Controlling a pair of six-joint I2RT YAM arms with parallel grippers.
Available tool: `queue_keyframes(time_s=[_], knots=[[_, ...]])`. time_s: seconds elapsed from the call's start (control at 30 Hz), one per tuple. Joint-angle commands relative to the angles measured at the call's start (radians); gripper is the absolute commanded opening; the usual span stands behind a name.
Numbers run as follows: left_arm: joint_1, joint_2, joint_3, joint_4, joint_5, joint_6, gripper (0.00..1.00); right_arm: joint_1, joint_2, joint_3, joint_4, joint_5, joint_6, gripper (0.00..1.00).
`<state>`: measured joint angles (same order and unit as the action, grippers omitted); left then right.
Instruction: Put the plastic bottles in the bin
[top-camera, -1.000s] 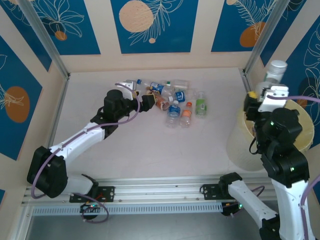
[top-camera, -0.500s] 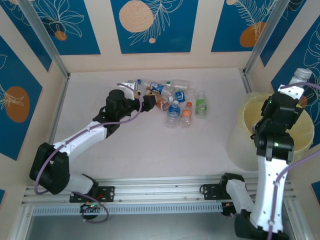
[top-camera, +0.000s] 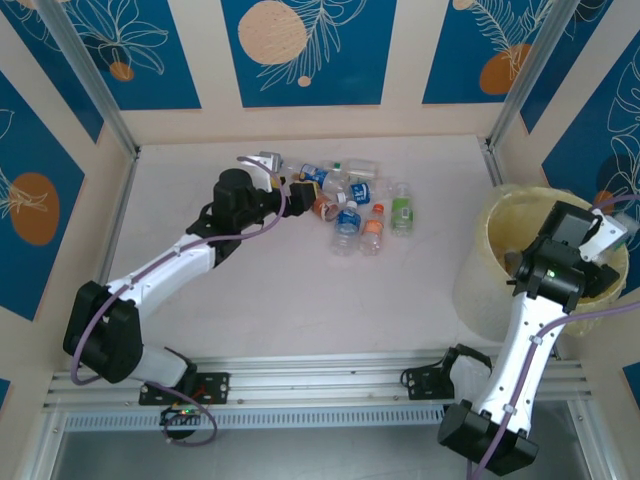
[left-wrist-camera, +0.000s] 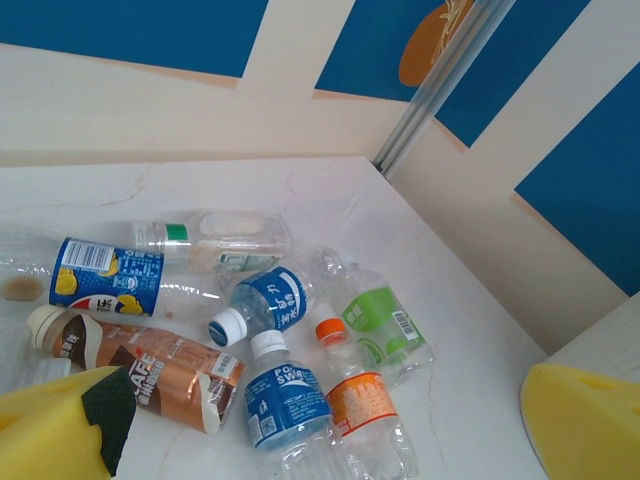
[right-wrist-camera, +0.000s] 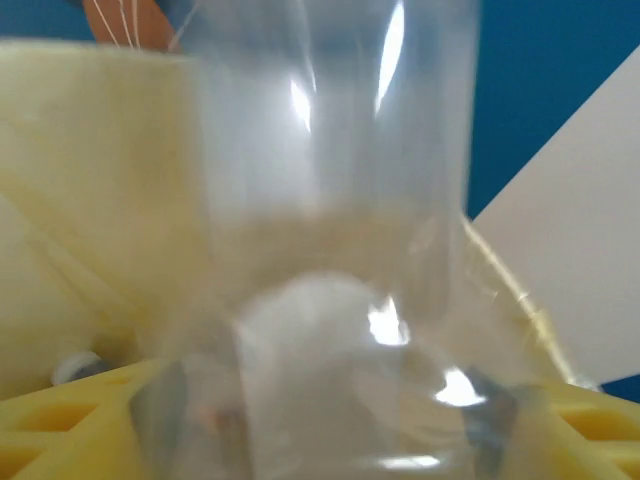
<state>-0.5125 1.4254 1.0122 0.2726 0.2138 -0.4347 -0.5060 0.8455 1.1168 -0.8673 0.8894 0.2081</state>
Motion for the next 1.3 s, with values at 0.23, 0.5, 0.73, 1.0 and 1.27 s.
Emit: queue_keyframes(time_s=[0.23,0.5,0.73,1.0,1.27], knots=[[0.017,-0.014,0.002,-0.019,-0.001,0.018,1.0,0.072,0.018,0.07,-0.011,0.098,0.031,0.84],[0.024,-0.002,0.025,-0.073,-0.047,0.001,1.0,0.199,0.031,0.1,-0.019,0.087,0.056,0.85],[0.04,0.01,0.024,-0.08,-0.059,-0.038,1.0,0.229,0.042,0.091,-0.012,0.101,0.051,0.87],[0.067,0.038,0.031,-0.083,-0.04,-0.085,1.0,0.32,0.039,0.129,-0.016,-0.117,0.106,1.0],[0.096,0.071,0.065,-0.098,-0.024,-0.155,1.0,0.59,0.056,0.17,0.103,-0.322,0.166,1.0]])
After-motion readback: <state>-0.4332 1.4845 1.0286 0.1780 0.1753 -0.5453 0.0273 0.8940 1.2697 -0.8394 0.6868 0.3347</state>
